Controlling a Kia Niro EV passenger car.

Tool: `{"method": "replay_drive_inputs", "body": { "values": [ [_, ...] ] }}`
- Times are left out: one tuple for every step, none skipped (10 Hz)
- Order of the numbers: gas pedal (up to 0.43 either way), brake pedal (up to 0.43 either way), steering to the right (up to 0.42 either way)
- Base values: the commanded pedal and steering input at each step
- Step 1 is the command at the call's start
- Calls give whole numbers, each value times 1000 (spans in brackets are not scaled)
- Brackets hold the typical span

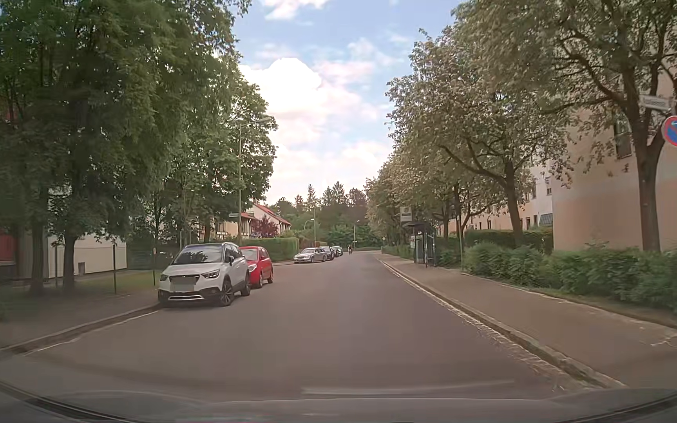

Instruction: Follow the waypoints while adhering to traffic rules and regulations

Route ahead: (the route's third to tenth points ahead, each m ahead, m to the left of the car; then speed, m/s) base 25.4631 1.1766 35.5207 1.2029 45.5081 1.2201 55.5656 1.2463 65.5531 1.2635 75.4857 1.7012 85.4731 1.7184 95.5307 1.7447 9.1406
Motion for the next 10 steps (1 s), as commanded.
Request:
{"method": "replay_drive_inputs", "body": {
  "values": [
    [0,18,7],
    [0,18,5],
    [0,18,1],
    [0,18,-3],
    [0,18,-4],
    [0,18,-4],
    [0,18,-5],
    [0,18,-5],
    [0,18,-5],
    [0,18,-4]
  ]
}}
